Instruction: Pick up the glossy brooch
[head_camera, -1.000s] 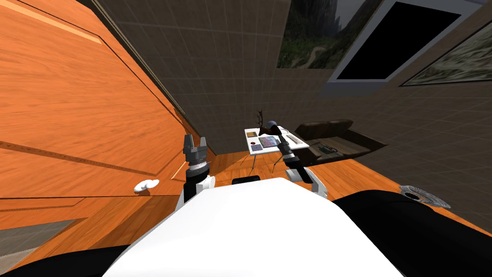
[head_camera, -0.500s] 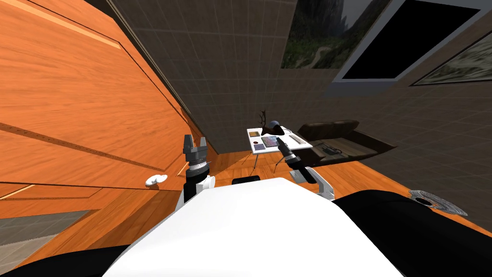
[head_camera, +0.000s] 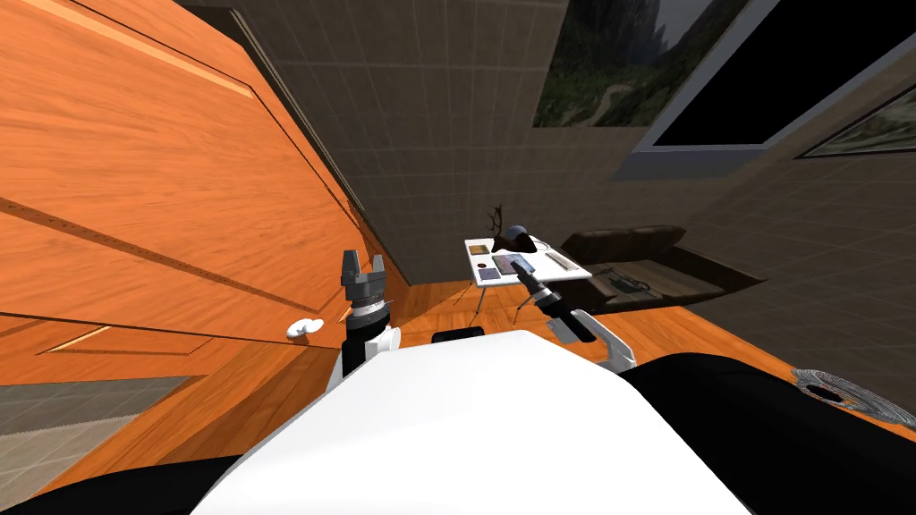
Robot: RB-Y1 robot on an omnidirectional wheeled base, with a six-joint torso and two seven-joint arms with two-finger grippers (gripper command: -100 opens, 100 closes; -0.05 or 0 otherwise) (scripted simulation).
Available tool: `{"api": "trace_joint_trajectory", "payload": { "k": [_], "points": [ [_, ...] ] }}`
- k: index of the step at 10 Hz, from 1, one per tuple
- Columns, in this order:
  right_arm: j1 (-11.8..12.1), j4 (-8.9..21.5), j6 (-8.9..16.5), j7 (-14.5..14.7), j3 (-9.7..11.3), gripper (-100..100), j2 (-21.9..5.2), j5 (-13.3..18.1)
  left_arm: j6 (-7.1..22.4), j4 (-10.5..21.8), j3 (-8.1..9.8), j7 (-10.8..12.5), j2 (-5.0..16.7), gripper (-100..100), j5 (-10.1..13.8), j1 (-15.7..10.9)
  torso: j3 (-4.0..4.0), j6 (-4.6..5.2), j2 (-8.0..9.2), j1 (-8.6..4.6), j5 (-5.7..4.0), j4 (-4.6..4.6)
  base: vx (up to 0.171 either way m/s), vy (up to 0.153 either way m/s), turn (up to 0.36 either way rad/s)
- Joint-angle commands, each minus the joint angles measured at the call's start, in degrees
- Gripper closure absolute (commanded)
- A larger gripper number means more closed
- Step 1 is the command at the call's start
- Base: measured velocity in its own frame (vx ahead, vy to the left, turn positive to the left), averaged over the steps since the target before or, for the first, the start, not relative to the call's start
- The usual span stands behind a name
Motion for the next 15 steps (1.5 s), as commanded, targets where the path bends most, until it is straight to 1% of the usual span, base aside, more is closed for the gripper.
{"api": "trace_joint_trajectory", "payload": {
  "k": [1,2,3,4,5,6,7,8,9,10,11,12,13,14,15],
  "points": [
    [0.7,1.6,-0.6,0.6,0.4,-100,-2.9,1.4,0.0,0.0,0.0,0.0,0.0,0,0.0,0.0,0.0,0.0,0.0,0.0,0.0,0.0,0.027,0.056,0.076],
    [0.7,1.6,-0.6,0.6,0.4,-100,-4.2,1.4,0.0,0.0,0.0,0.0,0.0,0,0.0,0.0,-0.02,-0.01,-0.03,0.0,-0.01,-0.01,0.023,0.058,0.061],
    [1.3,3.1,-1.1,1.3,0.9,-100,-6.1,2.8,0.0,0.0,0.0,0.0,0.0,0,0.0,0.0,-0.02,-0.01,-0.02,0.01,0.0,-0.01,0.027,0.085,0.15],
    [1.3,3.1,-1.1,1.3,0.9,-100,-7.5,2.8,0.0,0.0,0.0,0.0,0.0,0,0.0,0.0,-0.02,-0.03,-0.04,0.1,0.01,-0.01,0.03,0.066,0.065],
    [1.9,4.6,-1.6,2.0,1.6,-100,-9.3,4.2,0.0,0.0,0.0,0.0,0.0,0,0.0,0.0,-0.03,0.0,-0.05,0.05,0.01,-0.01,0.04,0.067,0.121],
    [1.9,4.6,-1.6,2.0,1.6,-100,-10.8,4.2,0.0,0.0,0.0,0.0,0.0,0,0.0,0.0,-0.04,-0.02,-0.07,0.06,0.0,-0.02,0.041,0.056,0.066],
    [2.4,6.3,-2.1,2.6,2.2,-100,-12.6,5.7,0.0,0.0,0.0,0.0,0.0,0,0.0,0.0,-0.05,0.0,-0.08,0.02,0.01,-0.02,0.06,0.088,0.154],
    [2.4,6.3,-2.1,2.6,2.2,-100,-14.3,5.7,0.0,0.0,0.0,0.0,0.0,0,0.0,0.0,-0.08,-0.02,-0.14,0.11,0.01,-0.03,0.045,0.062,0.052],
    [2.9,7.9,-2.6,3.3,2.9,-100,-16.0,7.2,0.0,0.0,0.0,0.0,0.0,0,0.0,0.0,-0.07,0.01,-0.11,0.05,0.01,-0.03,0.051,0.057,0.109],
    [2.9,7.9,-2.6,3.3,2.9,-100,-17.6,7.2,0.0,0.0,0.0,0.0,0.0,0,0.0,0.0,-0.07,-0.01,-0.12,0.03,0.0,-0.03,0.046,0.045,0.08],
    [3.5,9.6,-3.2,4.0,3.6,-100,-19.3,8.8,0.0,0.0,0.0,0.0,0.0,0,0.0,0.0,-0.06,0.0,-0.1,-0.02,0.0,-0.02,0.059,0.06,0.176],
    [3.5,9.6,-3.2,4.0,3.6,-100,-21.1,8.8,0.0,0.0,0.0,0.0,0.0,0,0.0,0.0,-0.08,-0.02,-0.14,0.02,0.0,-0.03,0.054,0.05,0.056],
    [3.9,11.3,-3.7,4.7,4.4,-100,-22.8,10.4,0.0,0.0,0.0,0.0,0.0,0,0.0,0.0,-0.08,0.01,-0.13,-0.01,0.0,-0.03,0.059,0.066,0.106],
    [3.9,11.3,-3.7,4.7,4.4,-100,-24.4,10.4,0.0,0.0,0.0,0.0,0.0,0,0.0,0.0,-0.09,-0.02,-0.15,0.05,0.0,-0.03,0.055,0.063,0.082],
    [3.9,11.3,-3.7,4.7,4.4,-100,-24.7,10.4,0.0,0.0,0.0,0.0,0.0,0,0.0,0.0,-0.08,0.01,-0.13,0.05,0.01,-0.03,0.024,0.028,-0.008]
  ]
}}
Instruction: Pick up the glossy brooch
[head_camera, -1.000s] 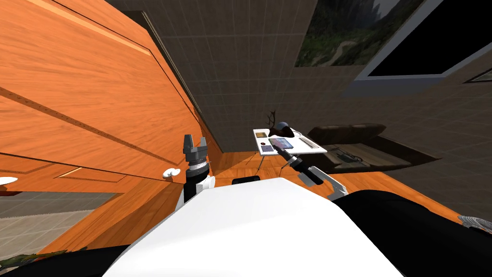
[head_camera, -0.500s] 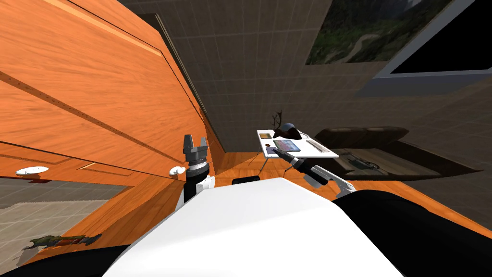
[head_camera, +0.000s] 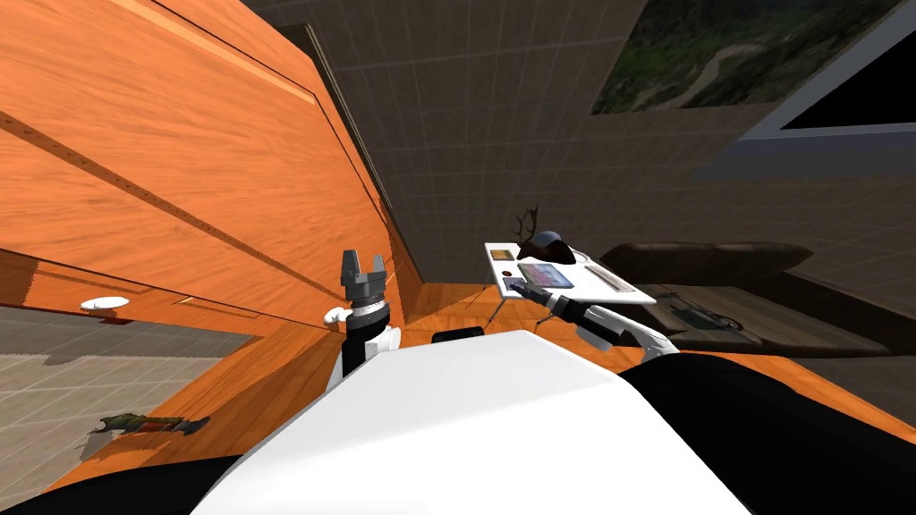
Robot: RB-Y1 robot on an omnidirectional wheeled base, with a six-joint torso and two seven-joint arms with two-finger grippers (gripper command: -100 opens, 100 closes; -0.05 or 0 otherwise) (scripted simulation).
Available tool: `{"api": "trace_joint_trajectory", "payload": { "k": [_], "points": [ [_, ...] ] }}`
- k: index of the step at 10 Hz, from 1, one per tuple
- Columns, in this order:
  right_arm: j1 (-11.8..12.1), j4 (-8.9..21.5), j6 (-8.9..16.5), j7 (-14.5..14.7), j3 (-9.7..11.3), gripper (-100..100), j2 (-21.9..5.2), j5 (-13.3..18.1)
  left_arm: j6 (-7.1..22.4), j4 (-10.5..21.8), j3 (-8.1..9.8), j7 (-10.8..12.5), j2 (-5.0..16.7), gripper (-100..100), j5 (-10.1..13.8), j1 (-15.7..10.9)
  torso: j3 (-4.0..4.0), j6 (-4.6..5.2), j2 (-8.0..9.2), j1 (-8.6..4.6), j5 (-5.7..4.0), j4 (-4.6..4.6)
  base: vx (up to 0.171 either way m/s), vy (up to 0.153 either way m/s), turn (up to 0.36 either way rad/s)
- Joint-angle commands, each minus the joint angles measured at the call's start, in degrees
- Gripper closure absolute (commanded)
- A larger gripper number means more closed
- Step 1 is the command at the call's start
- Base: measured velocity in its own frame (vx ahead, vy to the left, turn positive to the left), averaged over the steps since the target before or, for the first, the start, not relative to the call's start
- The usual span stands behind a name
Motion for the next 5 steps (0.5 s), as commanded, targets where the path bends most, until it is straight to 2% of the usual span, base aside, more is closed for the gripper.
{"api": "trace_joint_trajectory", "payload": {
  "k": [1,2,5],
  "points": [
    [0.6,1.7,-0.5,0.6,0.7,-100,-2.9,1.6,0.0,0.0,0.0,0.0,0.0,0,0.0,0.0,0.0,0.0,0.0,0.0,0.0,0.0,0.048,0.046,0.133],
    [0.6,1.7,-0.5,0.6,0.7,-100,-4.1,1.6,0.0,0.0,0.0,0.0,0.0,0,0.0,0.0,-0.03,-0.04,-0.06,0.03,0.0,-0.01,0.048,0.044,0.086],
    [1.5,5.1,-1.6,1.9,2.4,-100,-9.6,4.7,0.0,0.0,0.0,0.0,0.0,0,0.0,0.0,-0.08,-0.01,-0.14,0.03,0.0,-0.03,0.074,0.05,0.116]
  ]
}}
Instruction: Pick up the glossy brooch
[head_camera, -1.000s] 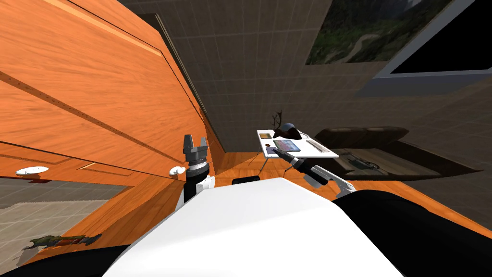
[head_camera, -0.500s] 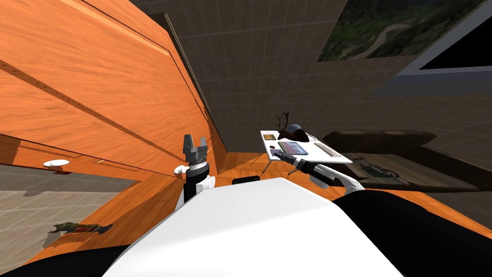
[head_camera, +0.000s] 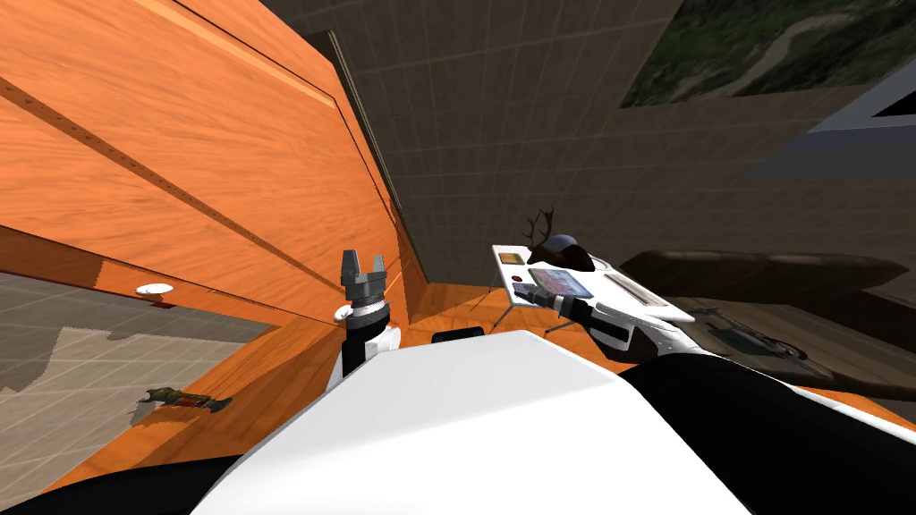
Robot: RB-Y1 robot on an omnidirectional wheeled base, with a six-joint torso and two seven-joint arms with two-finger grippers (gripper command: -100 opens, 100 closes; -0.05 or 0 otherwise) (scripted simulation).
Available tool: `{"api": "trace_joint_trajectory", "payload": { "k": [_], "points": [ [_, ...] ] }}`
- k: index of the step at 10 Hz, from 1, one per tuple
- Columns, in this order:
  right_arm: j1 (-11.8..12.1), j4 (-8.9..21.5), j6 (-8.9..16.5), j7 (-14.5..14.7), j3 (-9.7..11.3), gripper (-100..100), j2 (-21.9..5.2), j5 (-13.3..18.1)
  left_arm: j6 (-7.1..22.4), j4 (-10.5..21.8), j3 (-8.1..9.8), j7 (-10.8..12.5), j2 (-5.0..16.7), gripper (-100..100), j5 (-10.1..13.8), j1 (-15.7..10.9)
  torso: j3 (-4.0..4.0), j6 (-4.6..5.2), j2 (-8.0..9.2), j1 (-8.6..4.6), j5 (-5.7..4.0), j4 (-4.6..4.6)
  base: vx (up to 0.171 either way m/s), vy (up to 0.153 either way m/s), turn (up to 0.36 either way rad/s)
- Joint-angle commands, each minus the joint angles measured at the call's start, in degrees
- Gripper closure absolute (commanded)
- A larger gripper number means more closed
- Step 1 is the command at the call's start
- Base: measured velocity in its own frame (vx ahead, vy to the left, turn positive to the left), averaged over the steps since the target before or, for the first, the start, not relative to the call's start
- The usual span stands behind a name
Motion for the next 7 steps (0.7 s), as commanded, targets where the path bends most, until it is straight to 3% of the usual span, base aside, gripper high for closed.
{"api": "trace_joint_trajectory", "payload": {
  "k": [1,7],
  "points": [
    [0.6,0.9,-0.5,0.7,0.4,-100,-2.2,0.9,0.0,0.0,0.0,0.0,0.0,0,0.0,0.0,0.0,0.0,0.0,0.0,0.0,0.0,0.066,0.044,0.079],
    [1.9,5.8,-2.1,2.4,3.4,-100,-12.2,5.4,0.0,0.0,0.0,0.0,0.0,0,0.0,0.0,0.0,0.02,0.01,-0.02,-0.01,0.0,0.081,0.036,0.106]
  ]
}}
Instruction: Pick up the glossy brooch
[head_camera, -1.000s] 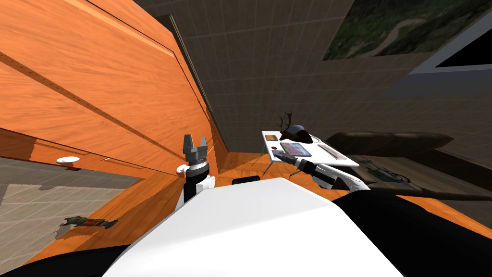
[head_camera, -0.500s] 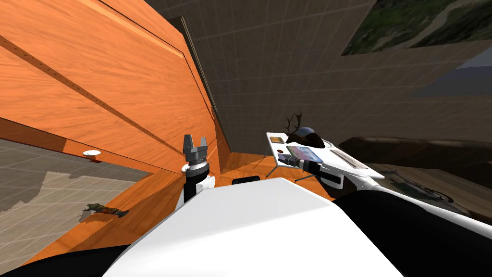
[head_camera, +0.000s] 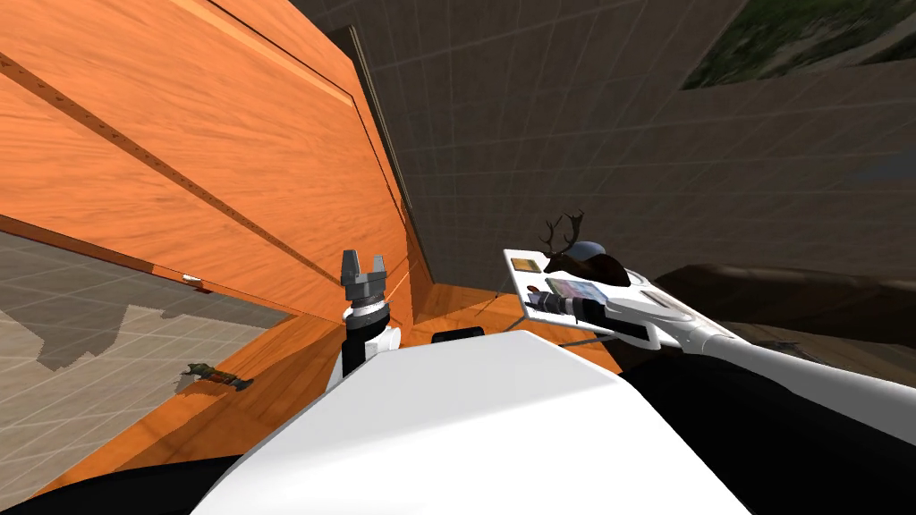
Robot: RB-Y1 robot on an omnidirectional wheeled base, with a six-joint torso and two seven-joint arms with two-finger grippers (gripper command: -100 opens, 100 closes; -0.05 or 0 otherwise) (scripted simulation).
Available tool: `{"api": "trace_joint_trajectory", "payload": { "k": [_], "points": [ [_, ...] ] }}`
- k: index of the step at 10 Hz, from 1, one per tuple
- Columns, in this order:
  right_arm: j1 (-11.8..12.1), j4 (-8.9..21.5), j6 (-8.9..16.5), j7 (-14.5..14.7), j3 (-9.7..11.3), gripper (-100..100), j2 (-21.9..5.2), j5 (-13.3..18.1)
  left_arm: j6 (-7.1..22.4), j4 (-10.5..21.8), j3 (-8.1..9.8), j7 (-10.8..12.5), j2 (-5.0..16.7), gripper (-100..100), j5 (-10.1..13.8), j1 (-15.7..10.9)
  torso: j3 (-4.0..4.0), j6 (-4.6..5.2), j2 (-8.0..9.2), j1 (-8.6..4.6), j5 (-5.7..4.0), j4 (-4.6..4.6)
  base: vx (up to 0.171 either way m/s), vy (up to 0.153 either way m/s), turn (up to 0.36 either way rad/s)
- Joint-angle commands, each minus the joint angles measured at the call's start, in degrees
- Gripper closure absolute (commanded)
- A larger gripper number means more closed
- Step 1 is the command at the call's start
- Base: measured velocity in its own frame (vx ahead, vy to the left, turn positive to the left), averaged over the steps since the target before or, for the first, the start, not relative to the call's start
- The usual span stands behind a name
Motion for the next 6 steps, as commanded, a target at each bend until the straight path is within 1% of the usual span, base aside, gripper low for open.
{"api": "trace_joint_trajectory", "payload": {
  "k": [1,2,3,4,5,6],
  "points": [
    [0.4,1.6,-0.4,0.4,1.2,-100,-2.9,1.6,0.0,0.0,0.0,0.0,0.0,0,0.0,0.0,0.0,0.0,0.0,0.0,0.0,0.0,0.094,0.022,0.164],
    [0.4,1.6,-0.4,0.4,1.2,-100,-4.2,1.6,0.0,0.0,0.0,0.0,0.0,0,0.0,0.0,-0.02,-0.03,-0.04,-0.02,-0.01,-0.01,0.071,0.017,0.068],
    [0.7,3.1,-0.9,0.8,2.4,-100,-6.1,3.0,0.0,0.0,0.0,0.0,0.0,0,0.0,0.0,0.01,0.01,0.02,-0.03,-0.01,0.0,0.095,0.036,0.108],
    [0.7,3.1,-0.9,0.8,2.4,-100,-7.1,3.0,0.0,0.0,0.0,0.0,0.0,0,0.0,0.0,-0.02,-0.01,-0.04,0.02,-0.01,-0.01,0.081,0.016,0.062],
    [0.9,4.4,-1.5,1.2,3.5,-100,-9.1,4.4,0.0,0.0,0.0,0.0,0.0,0,0.0,0.0,0.0,0.01,0.0,-0.02,0.0,0.0,0.079,0.011,0.119],
    [0.9,4.4,-1.5,1.2,3.5,-100,-9.7,4.4,0.0,0.0,0.0,0.0,0.0,0,0.0,0.0,0.01,0.0,0.01,-0.05,-0.02,0.0,0.074,0.01,0.075]
  ]
}}
